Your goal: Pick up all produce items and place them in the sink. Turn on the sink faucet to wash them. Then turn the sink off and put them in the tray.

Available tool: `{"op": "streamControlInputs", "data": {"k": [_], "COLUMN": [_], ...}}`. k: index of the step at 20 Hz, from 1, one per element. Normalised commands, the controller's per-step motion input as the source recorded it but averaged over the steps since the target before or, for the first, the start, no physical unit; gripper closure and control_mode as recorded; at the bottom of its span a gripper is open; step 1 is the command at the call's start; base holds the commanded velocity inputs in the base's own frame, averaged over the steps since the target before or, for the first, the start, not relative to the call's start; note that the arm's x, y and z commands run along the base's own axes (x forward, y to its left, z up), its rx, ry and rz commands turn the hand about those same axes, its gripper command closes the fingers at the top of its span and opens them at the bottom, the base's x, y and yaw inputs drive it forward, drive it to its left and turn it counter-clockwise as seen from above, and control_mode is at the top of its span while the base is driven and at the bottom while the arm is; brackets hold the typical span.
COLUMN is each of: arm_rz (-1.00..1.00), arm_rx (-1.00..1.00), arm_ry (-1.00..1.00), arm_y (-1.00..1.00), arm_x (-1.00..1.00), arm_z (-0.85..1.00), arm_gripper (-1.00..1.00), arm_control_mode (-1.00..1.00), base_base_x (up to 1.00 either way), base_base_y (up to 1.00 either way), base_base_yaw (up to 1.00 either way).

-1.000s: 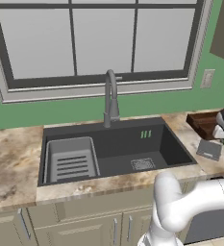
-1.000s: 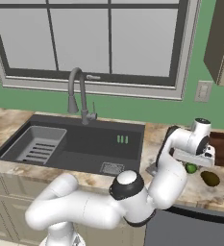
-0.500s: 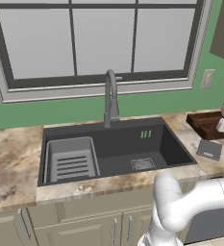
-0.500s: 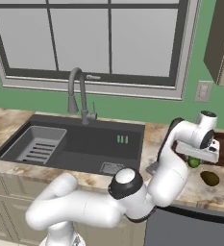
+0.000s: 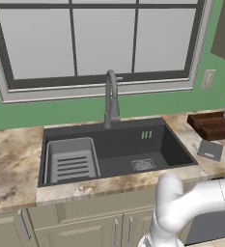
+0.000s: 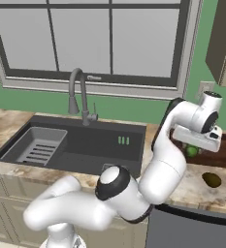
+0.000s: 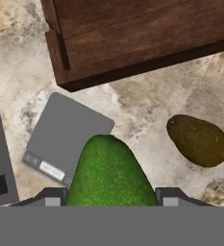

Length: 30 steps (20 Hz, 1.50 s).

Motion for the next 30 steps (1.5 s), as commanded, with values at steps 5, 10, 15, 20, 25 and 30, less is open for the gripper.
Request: {"op": "streamControlInputs", "data": {"k": [5,10,15,20,25,30], "arm_rz": [-0.05,-0.04,-0.03,0.0,0.0,0.0], "arm_rx": [-0.02,-0.05,-0.08,-0.01,0.0,0.0], "arm_ry": [0.0,-0.01,-0.08,-0.02,0.0,0.01], "arm_y": [1.0,1.0,1.0,1.0,1.0,0.9], "arm_x": [-0.38,-0.35,-0.27,0.17,0.54,0.58], "arm_z": [0.15,0.04,0.23,0.03,0.0,0.0], "arm_gripper": [1.0,1.0,1.0,1.0,1.0,1.0], "arm_control_mode": [-1.0,-1.0,-1.0,-1.0,-1.0,-1.0], "base_base_x": [0.0,0.0,0.0,0.0,0.0,0.0], "base_base_y": [0.0,0.0,0.0,0.0,0.0,0.0], "base_base_yaw": [0.0,0.0,0.0,0.0,0.0,0.0]}}
